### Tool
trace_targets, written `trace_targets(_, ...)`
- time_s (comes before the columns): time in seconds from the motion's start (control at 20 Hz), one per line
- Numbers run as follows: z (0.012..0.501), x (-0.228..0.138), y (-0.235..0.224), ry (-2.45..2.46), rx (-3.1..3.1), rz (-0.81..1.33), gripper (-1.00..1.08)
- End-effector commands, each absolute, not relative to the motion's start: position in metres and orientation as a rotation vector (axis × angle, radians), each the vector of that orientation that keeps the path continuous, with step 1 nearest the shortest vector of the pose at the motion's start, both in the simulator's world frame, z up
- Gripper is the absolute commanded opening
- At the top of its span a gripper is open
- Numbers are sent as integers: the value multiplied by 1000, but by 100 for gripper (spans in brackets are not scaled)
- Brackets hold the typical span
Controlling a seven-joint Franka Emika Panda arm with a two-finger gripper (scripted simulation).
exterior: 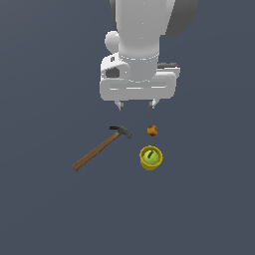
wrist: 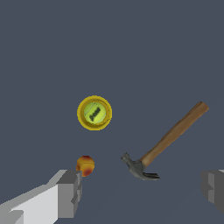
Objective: Pick up a designated object from a clutter of objects.
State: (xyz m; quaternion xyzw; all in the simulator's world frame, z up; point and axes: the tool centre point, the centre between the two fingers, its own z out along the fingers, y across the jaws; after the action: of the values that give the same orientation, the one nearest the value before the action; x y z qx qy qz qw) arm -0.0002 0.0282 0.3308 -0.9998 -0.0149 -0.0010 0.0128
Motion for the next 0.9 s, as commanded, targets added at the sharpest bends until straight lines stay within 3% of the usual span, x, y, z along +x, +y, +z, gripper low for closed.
trace_targets(0.0, 331, 0, 28, -46, -3116, -3, 100)
trace_targets(0.85, 320, 7, 20, -44, -3109, -3, 100)
